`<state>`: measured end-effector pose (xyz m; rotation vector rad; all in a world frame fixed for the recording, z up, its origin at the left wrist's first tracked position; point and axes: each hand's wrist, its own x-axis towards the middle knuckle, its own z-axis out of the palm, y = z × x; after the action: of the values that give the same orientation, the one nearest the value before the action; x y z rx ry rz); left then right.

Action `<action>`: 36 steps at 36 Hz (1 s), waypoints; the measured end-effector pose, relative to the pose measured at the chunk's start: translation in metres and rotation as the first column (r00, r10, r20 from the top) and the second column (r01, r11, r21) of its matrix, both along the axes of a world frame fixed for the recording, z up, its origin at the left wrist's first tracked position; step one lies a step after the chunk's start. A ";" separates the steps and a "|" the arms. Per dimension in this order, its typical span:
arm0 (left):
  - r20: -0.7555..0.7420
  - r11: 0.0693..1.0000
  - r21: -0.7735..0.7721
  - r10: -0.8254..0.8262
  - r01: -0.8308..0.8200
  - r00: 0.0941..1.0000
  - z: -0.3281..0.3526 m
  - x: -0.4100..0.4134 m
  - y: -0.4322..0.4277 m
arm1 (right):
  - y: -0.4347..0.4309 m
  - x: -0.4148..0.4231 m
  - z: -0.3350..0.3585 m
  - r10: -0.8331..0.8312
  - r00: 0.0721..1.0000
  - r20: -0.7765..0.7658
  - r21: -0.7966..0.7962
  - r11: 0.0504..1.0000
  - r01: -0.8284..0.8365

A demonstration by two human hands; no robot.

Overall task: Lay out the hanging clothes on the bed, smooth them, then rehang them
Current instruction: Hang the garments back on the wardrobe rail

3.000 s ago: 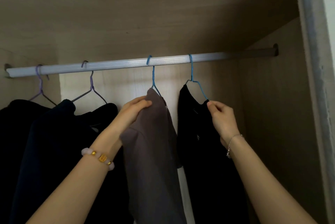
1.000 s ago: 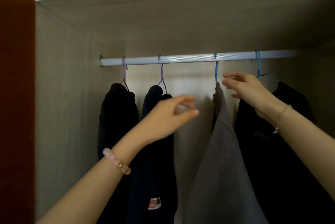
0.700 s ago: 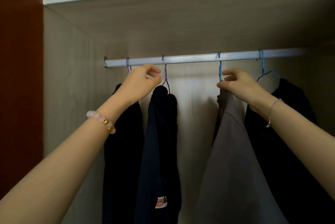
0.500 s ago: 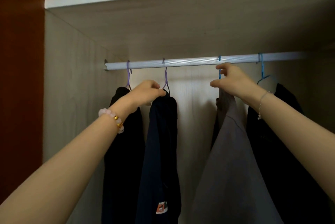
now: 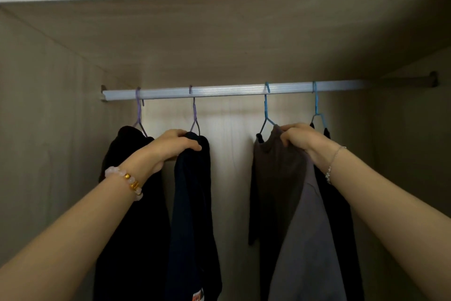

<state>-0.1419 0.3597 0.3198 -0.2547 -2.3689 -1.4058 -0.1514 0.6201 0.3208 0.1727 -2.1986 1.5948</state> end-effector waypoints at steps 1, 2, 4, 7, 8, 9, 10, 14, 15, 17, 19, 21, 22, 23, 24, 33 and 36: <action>0.010 1.000 0.015 -0.021 0.020 1.000 0.000 -0.001 0.001 | 0.001 -0.001 0.000 -0.002 1.000 -0.002 -0.004 1.000 0.002; 0.011 0.999 0.025 -0.036 0.035 0.999 0.000 -0.003 0.002 | 0.001 -0.001 0.000 -0.003 1.000 -0.003 -0.013 1.000 0.003; -0.002 0.999 0.035 -0.040 0.040 0.999 -0.001 -0.005 0.005 | 0.002 -0.002 -0.001 0.003 1.000 -0.008 -0.018 1.000 -0.003; -0.039 0.996 0.084 -0.021 0.024 0.999 -0.004 -0.010 0.009 | 0.005 -0.003 0.000 -0.002 1.000 -0.019 -0.004 1.000 0.002; -0.047 0.994 0.106 -0.018 0.023 0.999 -0.004 -0.012 0.010 | 0.007 -0.003 0.000 -0.005 1.000 -0.021 0.000 1.000 0.005; -0.051 0.992 0.124 -0.019 0.025 0.999 -0.005 -0.013 0.010 | 0.008 -0.004 0.001 -0.008 1.000 -0.022 0.010 1.000 0.008; -0.053 0.990 0.137 -0.024 0.031 0.998 -0.006 -0.014 0.010 | 0.010 -0.004 0.001 -0.013 1.000 -0.022 0.022 1.000 0.014; -0.065 0.982 0.176 -0.053 0.064 0.996 -0.008 -0.014 0.013 | 0.020 -0.006 0.003 -0.034 0.999 -0.024 0.067 0.997 0.036; -0.066 0.979 0.189 -0.060 0.072 0.996 -0.008 -0.014 0.014 | 0.023 -0.007 0.003 -0.043 0.999 -0.024 0.077 0.996 0.044; -0.060 0.972 0.219 -0.073 0.084 0.996 -0.007 -0.013 0.016 | 0.029 -0.008 0.005 -0.058 0.998 -0.020 0.102 0.993 0.060; -0.047 0.965 0.249 -0.077 0.086 0.996 -0.007 -0.011 0.019 | 0.033 -0.006 0.006 -0.080 0.996 -0.025 0.150 0.985 0.083; -0.017 0.961 0.268 -0.063 0.065 0.998 -0.005 -0.010 0.019 | 0.035 -0.001 0.006 -0.087 0.995 -0.050 0.203 0.975 0.096; -0.004 0.962 0.268 -0.052 0.052 0.999 -0.004 -0.010 0.018 | 0.035 0.001 0.006 -0.084 0.994 -0.072 0.223 0.970 0.098; 0.004 0.966 0.256 -0.034 0.032 0.999 -0.002 -0.010 0.017 | 0.036 0.003 0.005 -0.080 0.992 -0.093 0.241 0.965 0.100; 0.009 0.973 0.230 -0.005 0.003 1.000 -0.001 -0.011 0.014 | 0.036 0.004 0.005 -0.079 0.991 -0.109 0.257 0.961 0.105; 0.001 0.988 0.140 0.069 -0.068 0.998 0.003 -0.004 0.002 | 0.032 0.007 0.000 -0.072 0.988 -0.138 0.331 0.937 0.114; 0.011 0.986 0.156 0.052 -0.053 0.999 0.005 -0.002 0.001 | 0.030 0.007 -0.001 -0.062 0.989 -0.132 0.331 0.938 0.103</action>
<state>-0.1443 0.3606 0.3249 -0.1442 -2.2385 -1.5600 -0.1443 0.6505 0.3194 0.2634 -2.3354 1.1219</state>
